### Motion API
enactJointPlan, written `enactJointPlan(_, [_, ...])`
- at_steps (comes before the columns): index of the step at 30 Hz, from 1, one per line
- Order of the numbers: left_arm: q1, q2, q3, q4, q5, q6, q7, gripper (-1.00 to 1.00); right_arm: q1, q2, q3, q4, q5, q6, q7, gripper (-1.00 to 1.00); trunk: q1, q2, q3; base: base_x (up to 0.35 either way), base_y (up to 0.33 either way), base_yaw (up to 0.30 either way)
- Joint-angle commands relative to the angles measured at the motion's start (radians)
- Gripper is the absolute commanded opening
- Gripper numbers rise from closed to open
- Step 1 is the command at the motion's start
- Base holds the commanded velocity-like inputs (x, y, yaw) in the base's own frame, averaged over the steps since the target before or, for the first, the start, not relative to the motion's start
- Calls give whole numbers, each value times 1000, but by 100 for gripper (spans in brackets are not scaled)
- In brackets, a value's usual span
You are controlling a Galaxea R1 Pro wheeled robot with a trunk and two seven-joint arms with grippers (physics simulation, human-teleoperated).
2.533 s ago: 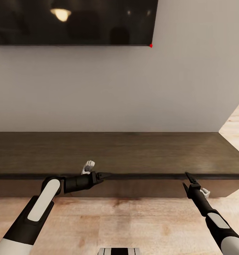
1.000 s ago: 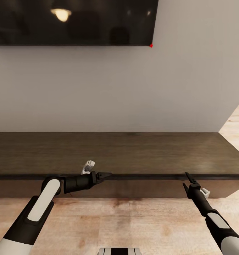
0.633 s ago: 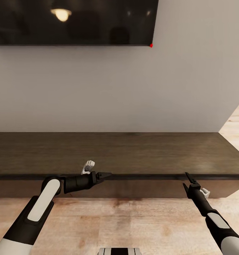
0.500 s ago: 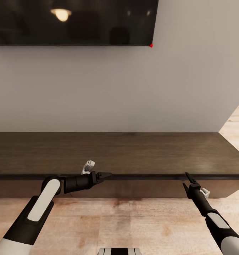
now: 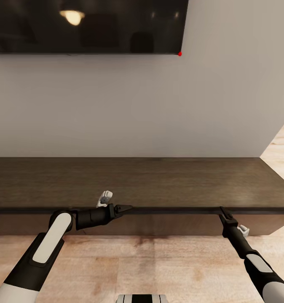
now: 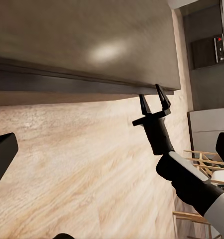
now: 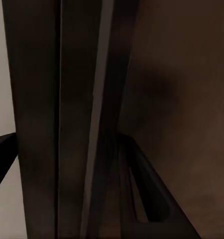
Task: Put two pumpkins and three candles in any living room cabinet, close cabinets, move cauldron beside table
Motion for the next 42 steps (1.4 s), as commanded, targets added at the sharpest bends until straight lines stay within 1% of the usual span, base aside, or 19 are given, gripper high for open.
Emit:
enactJointPlan(1, [-1,1,-1,0,-10,1,-11,100,-1,0,0,-16,-17,17,7,-100,0,0,-1,26,0,0])
enactJointPlan(42, [-1,1,-1,-1,-10,1,-11,100,-1,0,0,-16,-17,19,7,-100,0,0,-1,-16,0,0])
